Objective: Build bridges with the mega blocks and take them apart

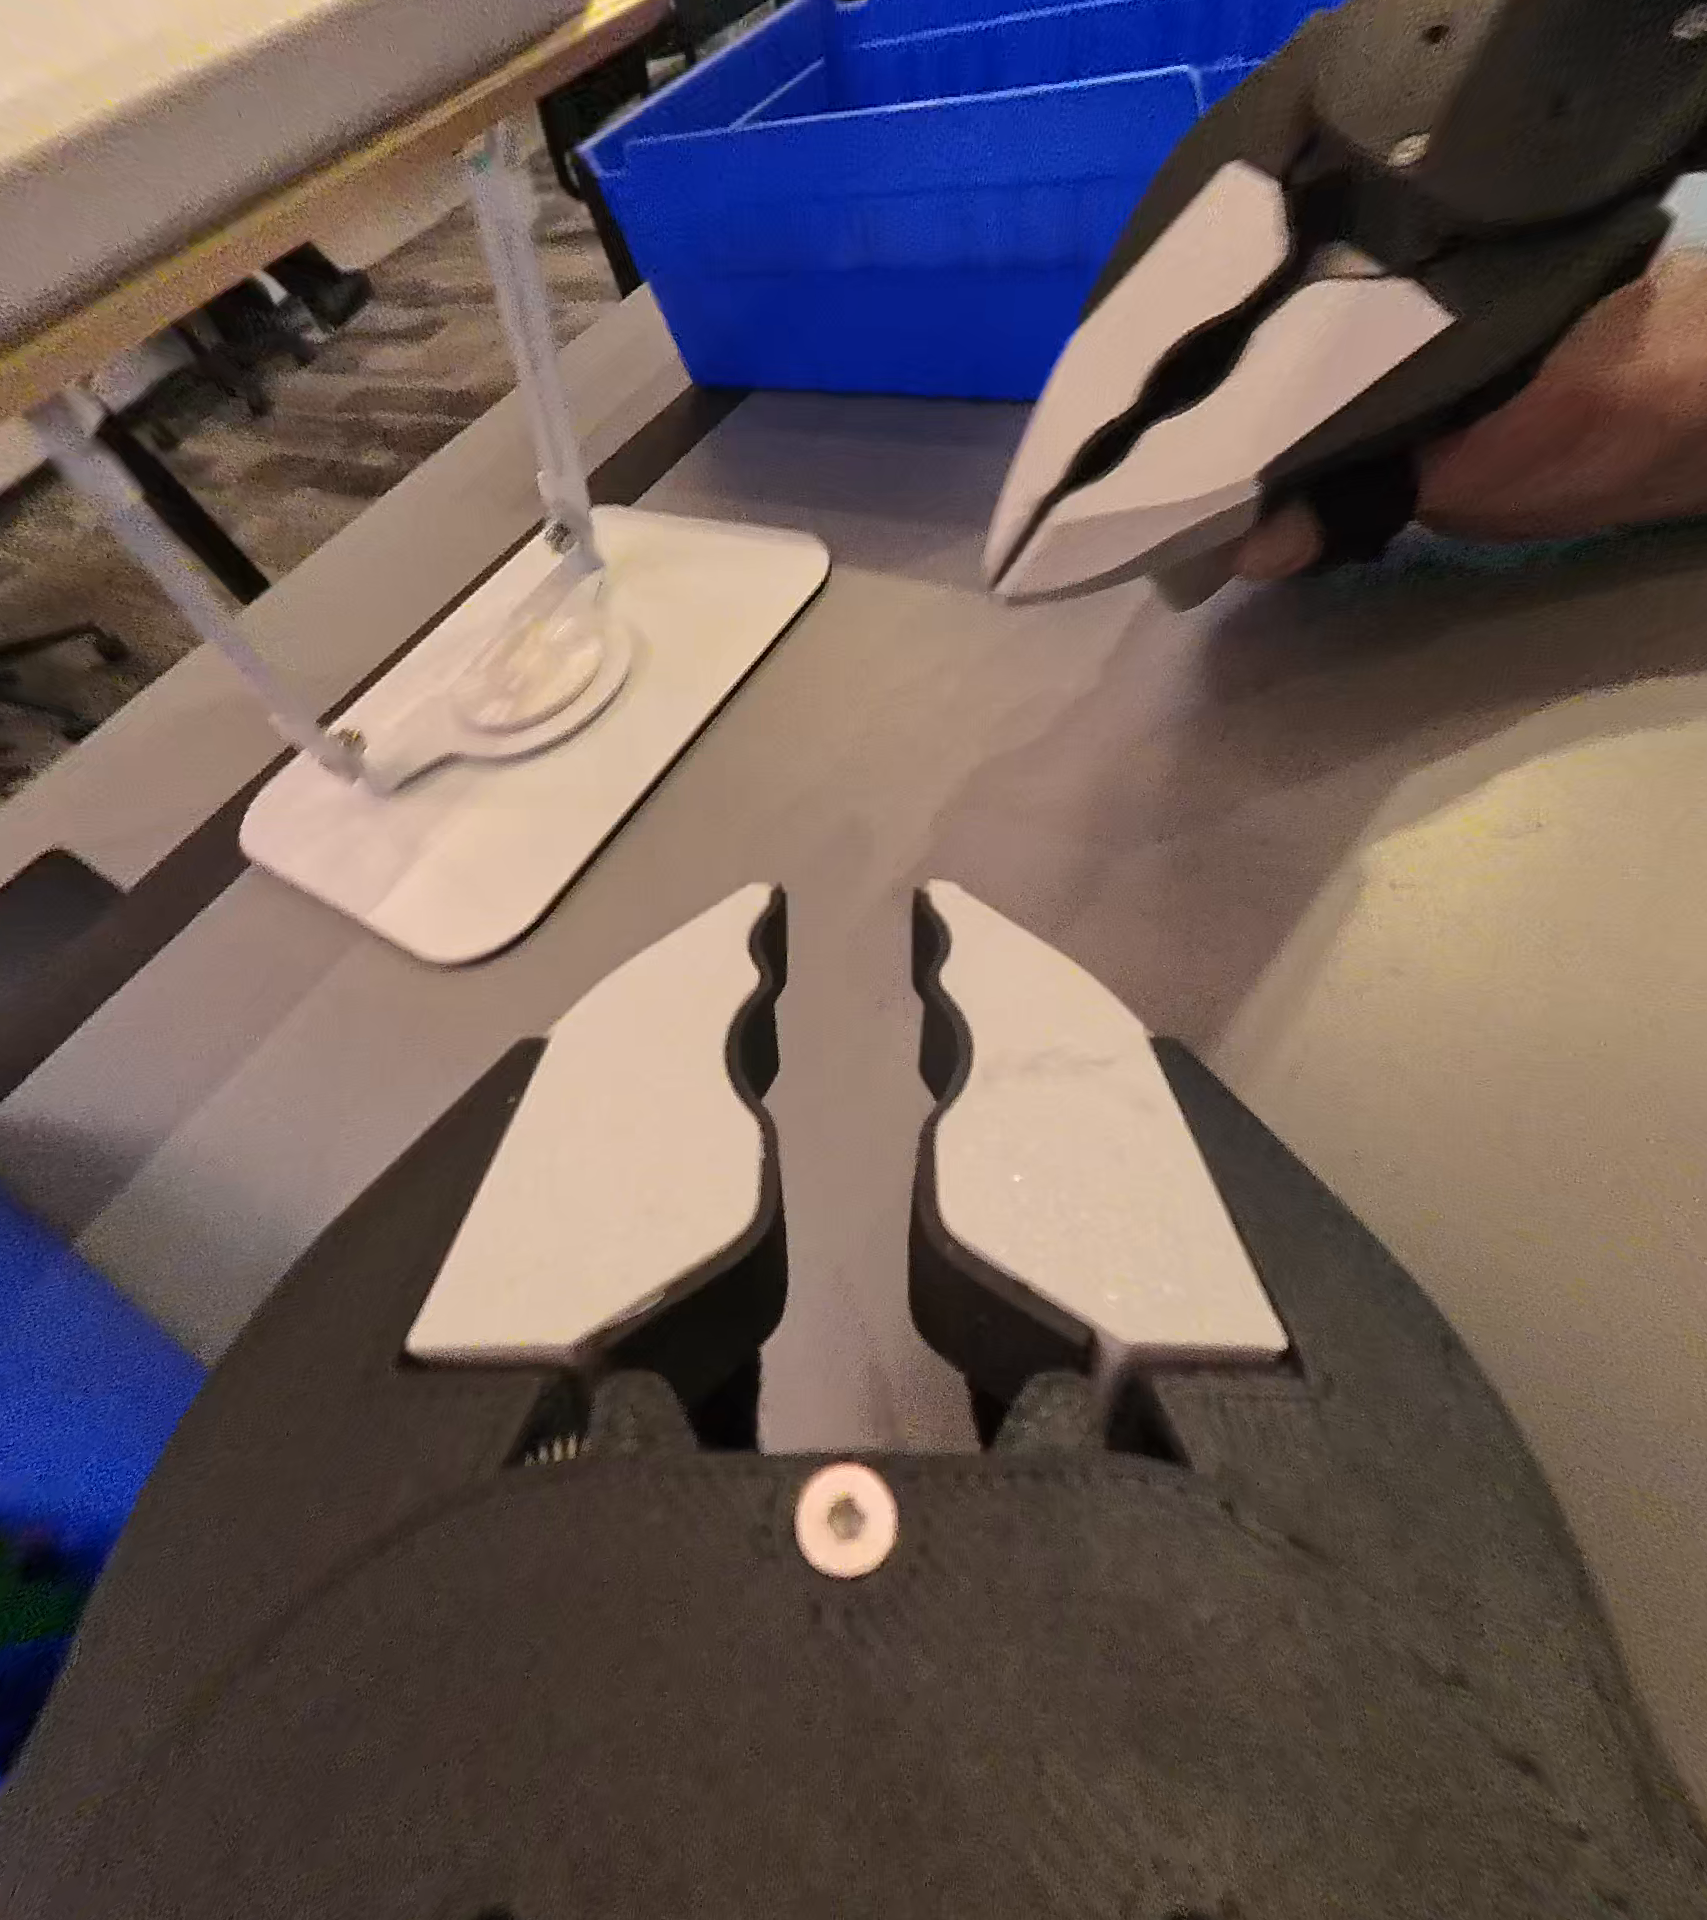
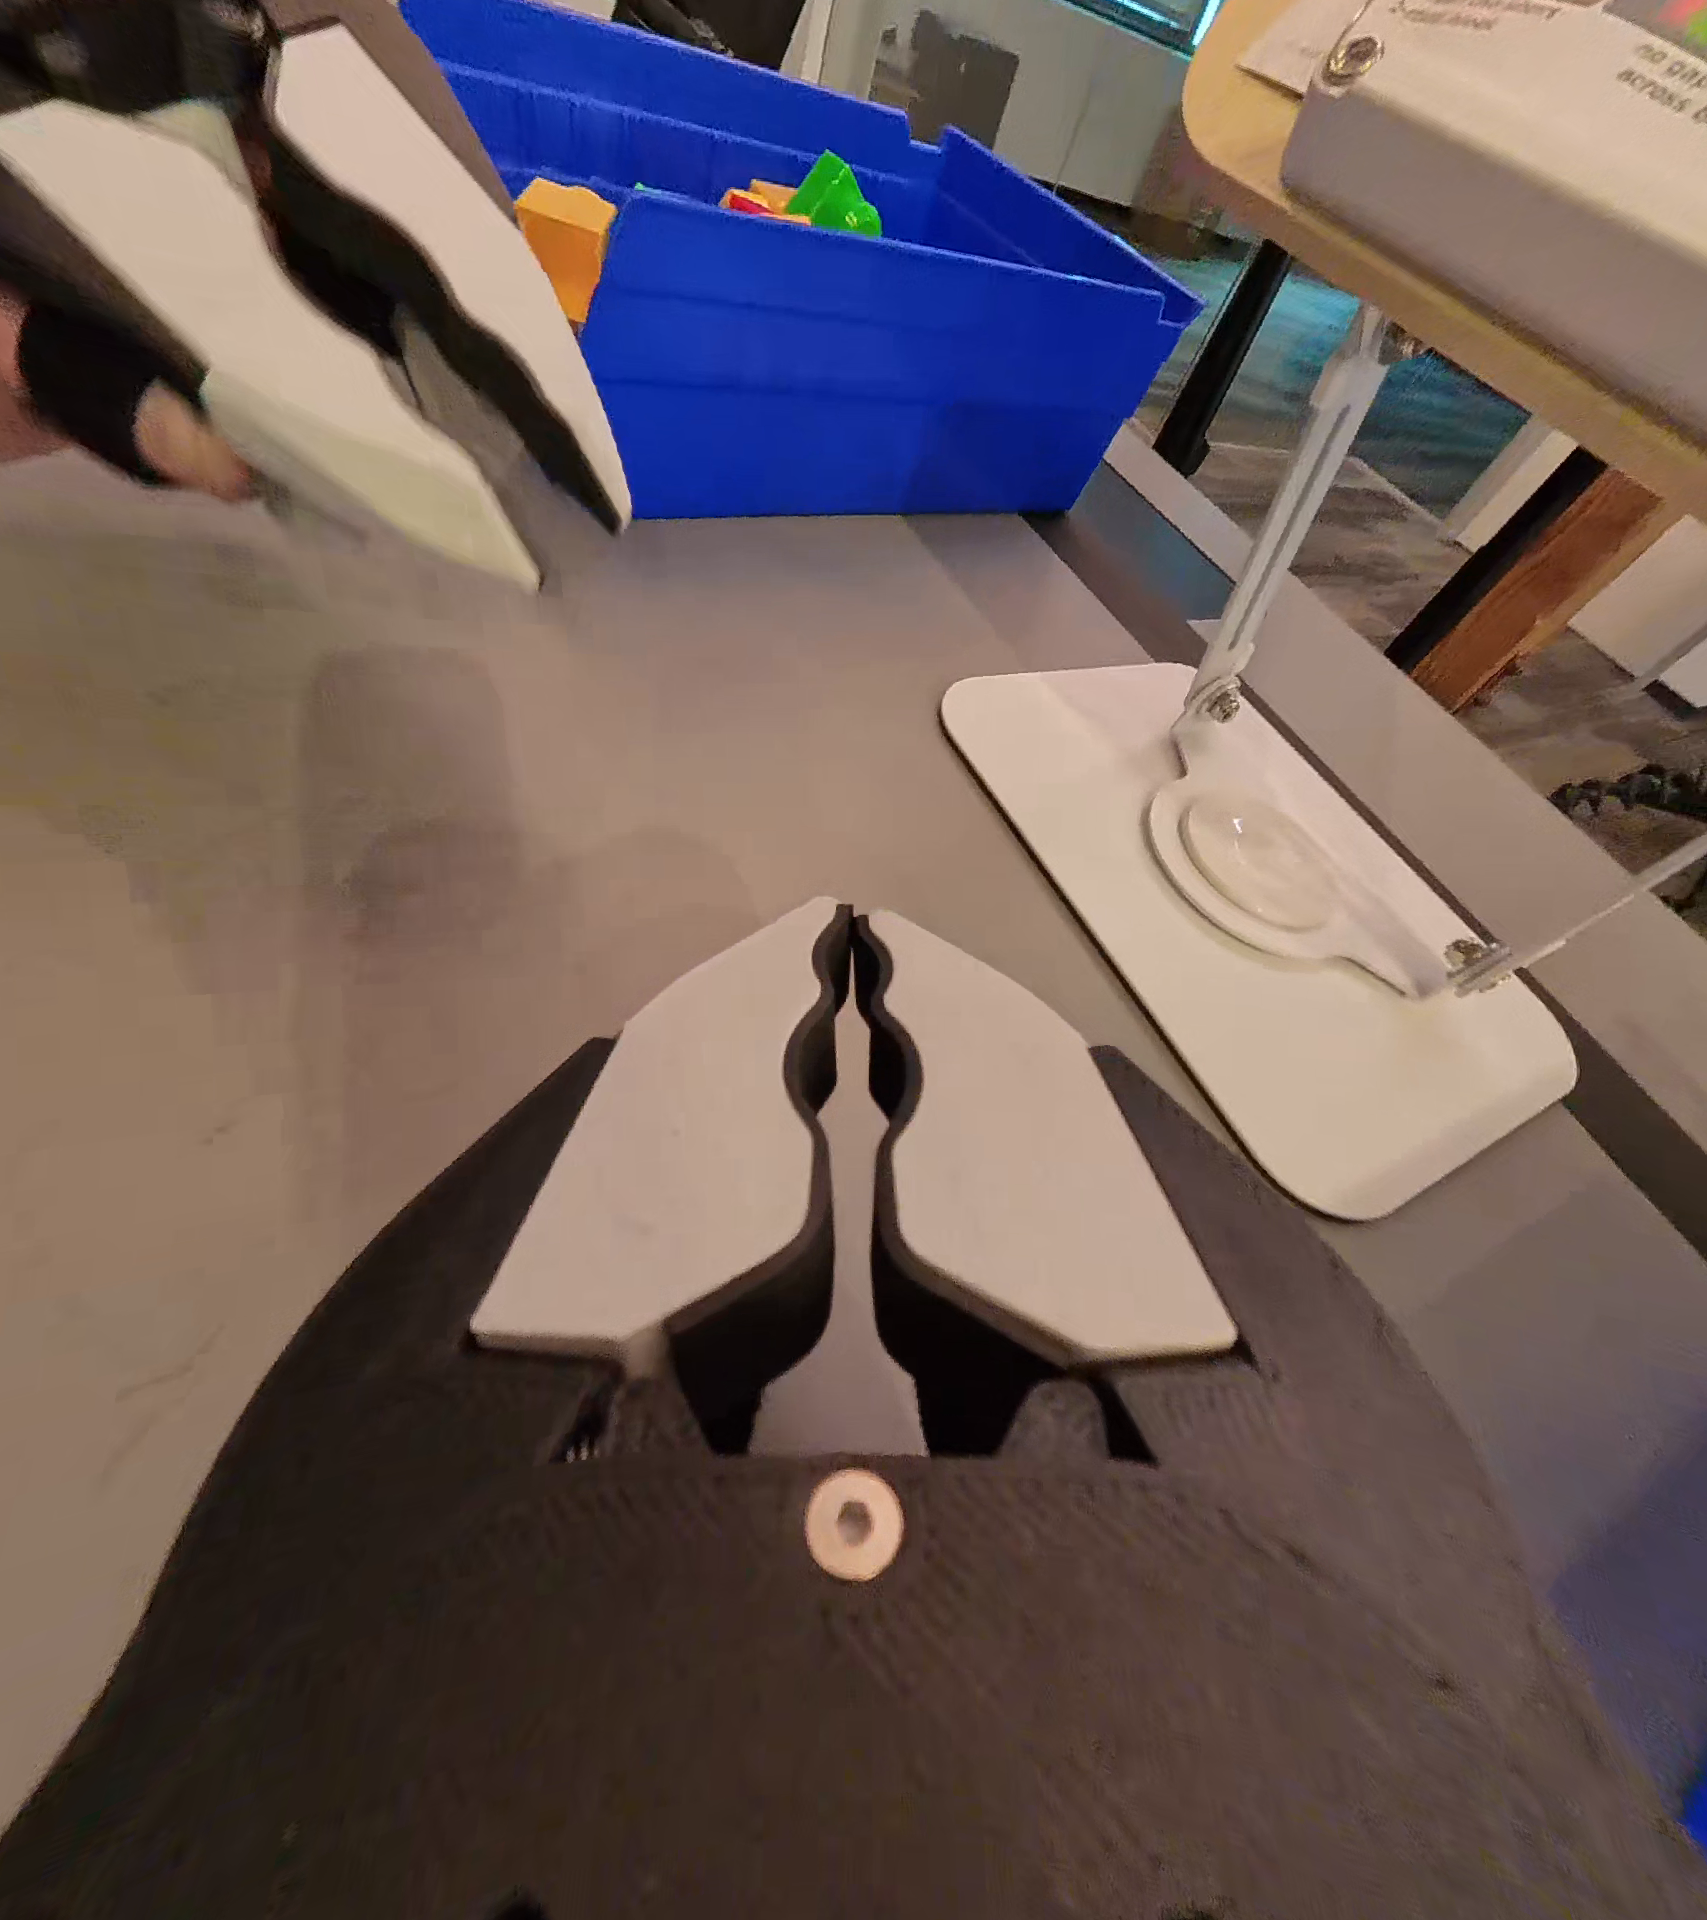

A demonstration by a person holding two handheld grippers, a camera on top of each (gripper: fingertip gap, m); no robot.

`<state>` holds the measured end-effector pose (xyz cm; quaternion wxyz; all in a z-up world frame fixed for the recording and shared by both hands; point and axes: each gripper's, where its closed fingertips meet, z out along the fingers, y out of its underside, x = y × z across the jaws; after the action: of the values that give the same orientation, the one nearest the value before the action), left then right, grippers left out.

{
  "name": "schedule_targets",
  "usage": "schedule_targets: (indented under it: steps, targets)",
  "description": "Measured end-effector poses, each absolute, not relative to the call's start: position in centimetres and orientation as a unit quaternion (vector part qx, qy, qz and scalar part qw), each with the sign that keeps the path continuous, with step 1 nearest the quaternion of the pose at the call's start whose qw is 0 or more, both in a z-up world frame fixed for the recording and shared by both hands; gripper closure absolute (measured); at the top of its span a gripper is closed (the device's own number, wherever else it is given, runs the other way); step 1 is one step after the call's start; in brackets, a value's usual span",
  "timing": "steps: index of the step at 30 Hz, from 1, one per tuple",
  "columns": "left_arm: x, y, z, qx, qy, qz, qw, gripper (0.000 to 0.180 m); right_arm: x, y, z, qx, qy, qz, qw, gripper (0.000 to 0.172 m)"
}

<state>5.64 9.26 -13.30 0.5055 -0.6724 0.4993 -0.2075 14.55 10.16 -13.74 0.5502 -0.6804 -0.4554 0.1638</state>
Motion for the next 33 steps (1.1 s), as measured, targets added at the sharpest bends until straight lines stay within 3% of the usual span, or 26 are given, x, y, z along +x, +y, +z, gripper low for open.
schedule_targets:
  steps: [3, 6, 27, 33]
  targets:
    - [8.0, 9.6, -13.4, -0.655, 0.508, -0.191, 0.525, 0.161, 13.9, 11.2, -13.9, -0.686, -0.445, 0.174, 0.548, 0.172]
    - [9.6, 9.9, -13.0, -0.645, 0.501, -0.224, 0.532, 0.180, 13.4, 11.6, -13.6, -0.686, -0.432, 0.191, 0.553, 0.172]
    - [8.5, 10.3, -11.5, -0.644, 0.454, -0.286, 0.545, 0.180, 14.2, 11.2, -13.9, -0.685, -0.444, 0.189, 0.546, 0.172]
    - [8.5, 10.5, -11.6, -0.648, 0.457, -0.274, 0.544, 0.172, 14.2, 11.0, -14.0, -0.684, -0.448, 0.189, 0.544, 0.172]
